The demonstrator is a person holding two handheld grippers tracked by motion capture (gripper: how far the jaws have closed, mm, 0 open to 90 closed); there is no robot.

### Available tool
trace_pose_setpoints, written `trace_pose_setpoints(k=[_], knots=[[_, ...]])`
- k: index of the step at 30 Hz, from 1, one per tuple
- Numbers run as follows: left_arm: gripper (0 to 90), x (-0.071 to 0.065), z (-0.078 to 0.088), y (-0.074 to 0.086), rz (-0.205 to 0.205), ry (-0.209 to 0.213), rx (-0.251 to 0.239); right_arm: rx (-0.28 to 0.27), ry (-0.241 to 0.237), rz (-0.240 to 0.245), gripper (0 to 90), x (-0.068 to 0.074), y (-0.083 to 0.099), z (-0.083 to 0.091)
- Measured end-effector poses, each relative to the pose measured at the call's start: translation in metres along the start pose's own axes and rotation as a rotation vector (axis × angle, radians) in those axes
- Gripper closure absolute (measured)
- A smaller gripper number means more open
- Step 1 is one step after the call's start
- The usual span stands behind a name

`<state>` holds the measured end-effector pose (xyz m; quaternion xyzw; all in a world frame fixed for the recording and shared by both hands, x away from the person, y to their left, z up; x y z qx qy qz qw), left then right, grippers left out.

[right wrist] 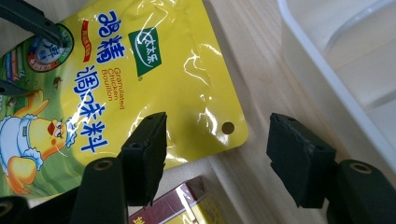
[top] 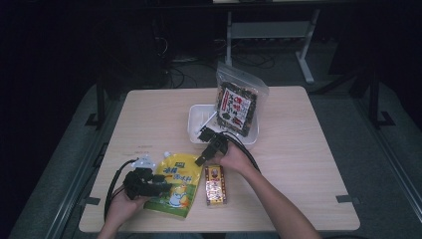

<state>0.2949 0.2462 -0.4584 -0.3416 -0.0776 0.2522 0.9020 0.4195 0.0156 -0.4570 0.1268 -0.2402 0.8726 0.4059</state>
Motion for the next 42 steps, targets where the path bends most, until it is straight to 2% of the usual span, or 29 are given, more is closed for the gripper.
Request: trace_pose_setpoints(k=[6,9,12,16,21,24,27,30,31,33,38,42], knots=[[49.9,0.001,-0.001,0.0,0.003,0.003,-0.002,0.012,-0.001,0.012,36.6,0.003,0.0,-0.003],[50.0,0.001,0.0,0.0,0.006,0.003,-0.004,0.029,-0.01,0.019,40.2,0.006,0.001,-0.007],[50.6,0.001,0.0,0.001,0.008,0.004,-0.005,0.027,0.004,0.035,41.7,0.008,0.001,-0.008],[52.9,0.002,0.0,0.001,0.011,-0.001,-0.005,0.018,0.005,0.029,45.7,0.008,0.001,-0.006],[55.7,0.002,-0.001,0.001,0.017,-0.019,0.001,-0.011,0.012,0.046,54.7,0.011,0.003,0.002],[56.7,0.001,-0.002,0.001,0.022,-0.025,0.003,-0.022,0.008,0.054,57.5,0.013,0.003,0.004],[57.4,0.0,-0.003,0.001,0.018,-0.036,0.006,-0.047,-0.01,0.049,63.9,0.013,0.004,0.007],[57.9,0.0,-0.003,0.0,0.02,-0.039,0.005,-0.042,0.001,0.052,67.0,0.012,0.004,0.005],[58.1,0.0,-0.004,0.0,0.018,-0.04,0.006,-0.032,0.018,0.047,72.3,0.01,0.004,0.003],[58.2,0.0,-0.004,0.0,0.018,-0.041,0.007,-0.024,0.03,0.035,74.4,0.008,0.003,-0.001],[58.1,0.0,-0.004,0.0,0.018,-0.041,0.005,-0.026,0.011,0.039,89.1,0.007,0.004,-0.002],[54.0,0.0,-0.002,0.0,0.015,-0.035,0.002,-0.027,0.018,0.065,89.8,0.012,0.004,0.002]])
Point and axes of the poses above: each handheld gripper's, and its own axes: z roughly backward along the jaws, y roughly out of its underside, x roughly to its left, the point moved 2 cm from there along -z, roughly forward along the jaws, and after that the axes turned 15 degrees about -z, right-handed, at the moved point
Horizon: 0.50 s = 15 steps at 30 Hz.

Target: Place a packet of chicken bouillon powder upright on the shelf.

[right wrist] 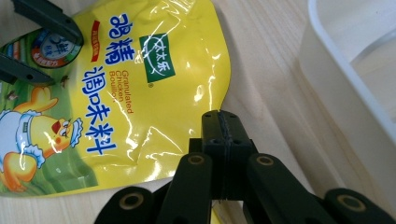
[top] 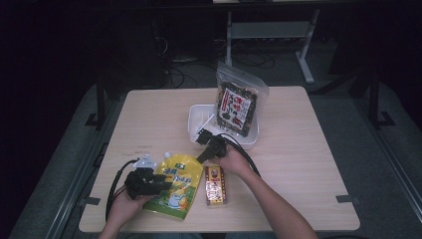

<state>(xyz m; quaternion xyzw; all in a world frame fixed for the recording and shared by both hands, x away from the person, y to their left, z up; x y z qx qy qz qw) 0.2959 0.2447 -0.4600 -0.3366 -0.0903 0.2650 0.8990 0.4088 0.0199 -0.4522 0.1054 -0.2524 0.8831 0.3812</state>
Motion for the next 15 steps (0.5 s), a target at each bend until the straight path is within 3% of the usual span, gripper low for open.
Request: trace_pose_setpoints(k=[5,10,15], knots=[[43.7,0.005,0.008,0.001,0.033,-0.011,-0.037,-0.031,-0.017,0.015,89.8,0.006,0.002,0.013],[27.9,0.01,0.014,0.003,0.069,-0.026,-0.068,-0.061,-0.027,0.03,89.9,0.012,0.004,0.025],[19.4,0.018,0.019,0.007,0.126,-0.031,-0.104,-0.103,-0.034,0.059,89.9,0.021,0.008,0.046]])
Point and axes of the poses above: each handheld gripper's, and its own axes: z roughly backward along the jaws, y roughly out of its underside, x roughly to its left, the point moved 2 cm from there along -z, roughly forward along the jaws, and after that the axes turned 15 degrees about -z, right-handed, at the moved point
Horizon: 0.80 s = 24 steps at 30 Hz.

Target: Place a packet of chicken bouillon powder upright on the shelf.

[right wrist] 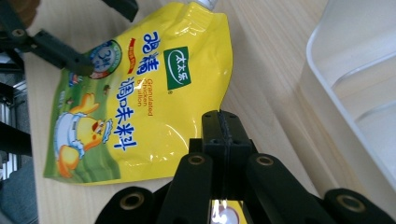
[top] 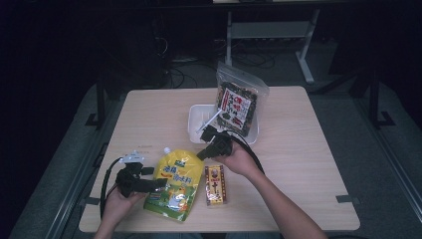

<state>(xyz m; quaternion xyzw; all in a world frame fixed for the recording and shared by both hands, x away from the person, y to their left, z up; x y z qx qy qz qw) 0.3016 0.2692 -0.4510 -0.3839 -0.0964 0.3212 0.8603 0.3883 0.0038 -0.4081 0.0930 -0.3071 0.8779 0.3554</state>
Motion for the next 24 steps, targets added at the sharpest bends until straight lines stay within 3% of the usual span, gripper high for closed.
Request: trace_pose_setpoints(k=[3,4,9,10,12,13,15,16,18,24], knots=[[19.4,0.001,0.0,0.001,0.01,0.013,-0.009,-0.023,-0.007,0.005,89.9,0.004,0.001,0.011],[19.4,0.002,-0.002,0.002,0.023,0.043,-0.013,-0.033,-0.01,0.011,89.9,0.006,0.001,0.014],[20.4,0.001,-0.007,0.003,0.035,0.091,-0.015,-0.064,-0.013,0.028,89.9,0.011,0.001,0.027],[21.2,0.001,-0.009,0.002,0.043,0.123,-0.025,-0.071,-0.014,0.034,89.8,0.013,0.002,0.032],[23.0,0.001,-0.009,0.002,0.046,0.139,-0.029,-0.075,-0.012,0.036,89.8,0.014,0.003,0.034],[24.1,0.0,-0.011,0.002,0.056,0.18,-0.041,-0.084,-0.009,0.044,89.9,0.015,0.003,0.039],[27.2,0.0,-0.012,0.002,0.062,0.22,-0.047,-0.092,-0.01,0.047,89.9,0.017,0.004,0.043],[29.6,0.0,-0.012,0.002,0.062,0.22,-0.047,-0.094,-0.009,0.05,89.8,0.018,0.004,0.045],[34.3,0.0,-0.013,0.001,0.069,0.269,-0.066,-0.098,-0.008,0.056,89.8,0.02,0.004,0.049],[49.9,0.002,-0.009,0.0,0.076,0.29,-0.113,-0.118,-0.006,0.075,89.8,0.025,0.004,0.06]])
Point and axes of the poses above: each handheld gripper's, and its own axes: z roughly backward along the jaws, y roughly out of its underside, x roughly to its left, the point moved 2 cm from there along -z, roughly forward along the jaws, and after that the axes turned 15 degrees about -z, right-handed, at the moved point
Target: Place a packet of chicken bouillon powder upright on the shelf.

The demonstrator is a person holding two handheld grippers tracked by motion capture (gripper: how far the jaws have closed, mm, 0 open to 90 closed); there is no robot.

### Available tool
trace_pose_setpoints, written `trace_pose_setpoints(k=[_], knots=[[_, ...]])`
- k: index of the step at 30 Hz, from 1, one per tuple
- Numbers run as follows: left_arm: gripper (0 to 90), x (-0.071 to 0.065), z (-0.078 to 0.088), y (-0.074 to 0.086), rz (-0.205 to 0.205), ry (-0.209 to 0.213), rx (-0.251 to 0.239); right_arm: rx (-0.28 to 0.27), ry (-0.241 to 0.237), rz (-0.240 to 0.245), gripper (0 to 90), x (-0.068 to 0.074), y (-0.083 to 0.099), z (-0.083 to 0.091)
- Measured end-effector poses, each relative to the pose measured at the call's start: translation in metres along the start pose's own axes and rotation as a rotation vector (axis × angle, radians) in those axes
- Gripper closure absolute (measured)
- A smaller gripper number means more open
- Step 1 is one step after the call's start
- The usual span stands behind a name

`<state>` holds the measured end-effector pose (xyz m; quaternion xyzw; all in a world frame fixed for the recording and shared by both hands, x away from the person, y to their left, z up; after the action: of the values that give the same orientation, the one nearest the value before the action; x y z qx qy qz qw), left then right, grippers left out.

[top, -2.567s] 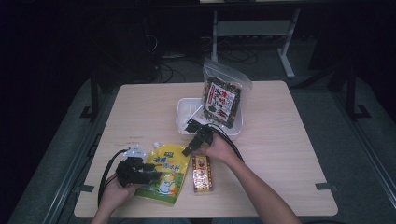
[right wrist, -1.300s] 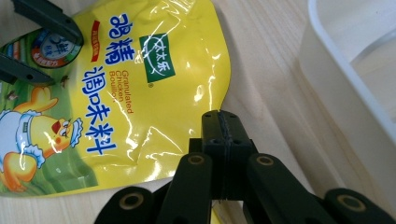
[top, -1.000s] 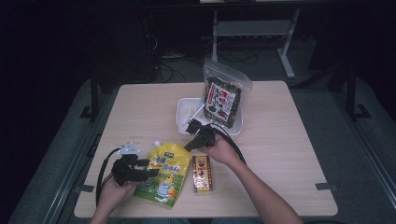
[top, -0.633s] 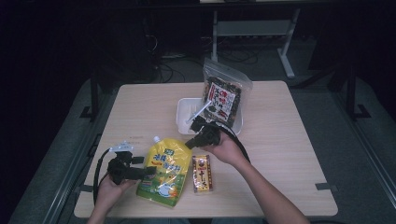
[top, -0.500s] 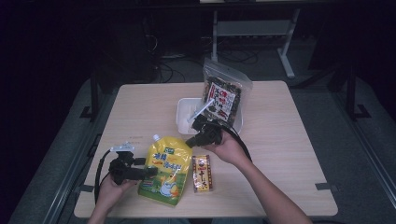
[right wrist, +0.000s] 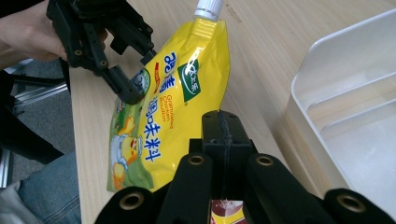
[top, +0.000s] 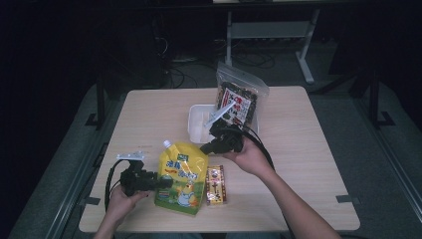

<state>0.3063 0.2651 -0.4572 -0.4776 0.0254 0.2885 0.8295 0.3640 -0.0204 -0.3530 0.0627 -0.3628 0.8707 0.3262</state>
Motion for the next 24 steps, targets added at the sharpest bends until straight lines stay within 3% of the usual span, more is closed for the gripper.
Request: trace_pose_setpoints(k=[9,13,24], knots=[[75.4,-0.004,0.002,-0.003,-0.031,0.035,-0.032,-0.001,-0.003,0.006,89.7,0.0,-0.001,0.012],[77.2,-0.006,0.003,-0.005,-0.052,0.03,-0.031,0.022,-0.003,0.018,87.9,-0.001,-0.003,0.014],[78.7,-0.013,0.004,-0.01,-0.112,0.033,-0.04,0.098,-0.027,0.006,67.6,-0.01,-0.018,0.005]])
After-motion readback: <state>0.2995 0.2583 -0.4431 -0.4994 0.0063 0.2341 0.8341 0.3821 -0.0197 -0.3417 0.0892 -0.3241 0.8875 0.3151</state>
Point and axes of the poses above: each handheld gripper's, and its own axes: z roughly backward along the jaws, y roughly out of its underside, x roughly to its left, the point moved 2 cm from there along -z, roughly forward along the jaws, and after that the axes turned 15 degrees about -z, right-handed, at the moved point
